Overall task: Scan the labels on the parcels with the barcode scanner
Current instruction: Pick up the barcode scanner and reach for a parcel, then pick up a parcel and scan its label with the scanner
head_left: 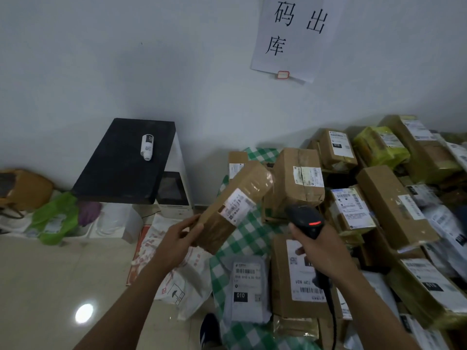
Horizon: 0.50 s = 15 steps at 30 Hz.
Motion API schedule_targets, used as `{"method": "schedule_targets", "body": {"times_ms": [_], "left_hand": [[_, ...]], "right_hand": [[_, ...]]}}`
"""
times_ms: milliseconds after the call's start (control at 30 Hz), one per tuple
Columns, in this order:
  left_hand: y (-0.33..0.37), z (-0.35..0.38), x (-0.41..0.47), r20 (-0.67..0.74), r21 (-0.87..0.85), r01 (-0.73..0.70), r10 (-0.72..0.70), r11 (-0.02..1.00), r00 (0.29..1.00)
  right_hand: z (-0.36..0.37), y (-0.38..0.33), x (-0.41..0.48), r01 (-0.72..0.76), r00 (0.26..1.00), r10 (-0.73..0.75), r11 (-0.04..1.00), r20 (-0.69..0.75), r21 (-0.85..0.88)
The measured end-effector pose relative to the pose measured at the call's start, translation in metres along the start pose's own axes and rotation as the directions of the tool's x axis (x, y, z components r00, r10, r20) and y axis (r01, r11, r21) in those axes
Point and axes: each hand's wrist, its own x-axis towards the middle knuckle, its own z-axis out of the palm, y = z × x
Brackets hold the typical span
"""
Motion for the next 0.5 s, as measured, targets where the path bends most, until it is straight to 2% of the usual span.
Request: {"method": "schedule_targets", "body": {"times_ms": [100, 200, 333, 500], "left_hand": [[0.027, 0.026, -0.009, 0.014, -0.325, 0.034, -0.031, 0.945, 0.999], [0.045, 0.05, -0.011, 0.058, -0.479, 0.097, -0.079, 0.872, 0.995], [0.063, 0.073, -0.012, 0.167, -0.464, 0.091, -0.013, 0.881, 0.986], [0.075, 0.077, -0.008, 0.21, -0.371, -0.024, 0.109, 0.928, 0.972]], "right_hand": [[-0.002, -0.014, -0.005, 0.084, 0.996, -0.083, 0.996, -0.04, 0.037], [-0.003, -0.026, -0.012, 0.094, 0.995, -0.099, 0.968, 0.008, 0.234], [0.004, -0.028, -0.018, 0.078, 0.99, -0.115, 0.933, 0.086, 0.352], [0.006, -0.027, -0.02, 0.099, 0.985, -0.135, 0.953, 0.106, 0.288]]}}
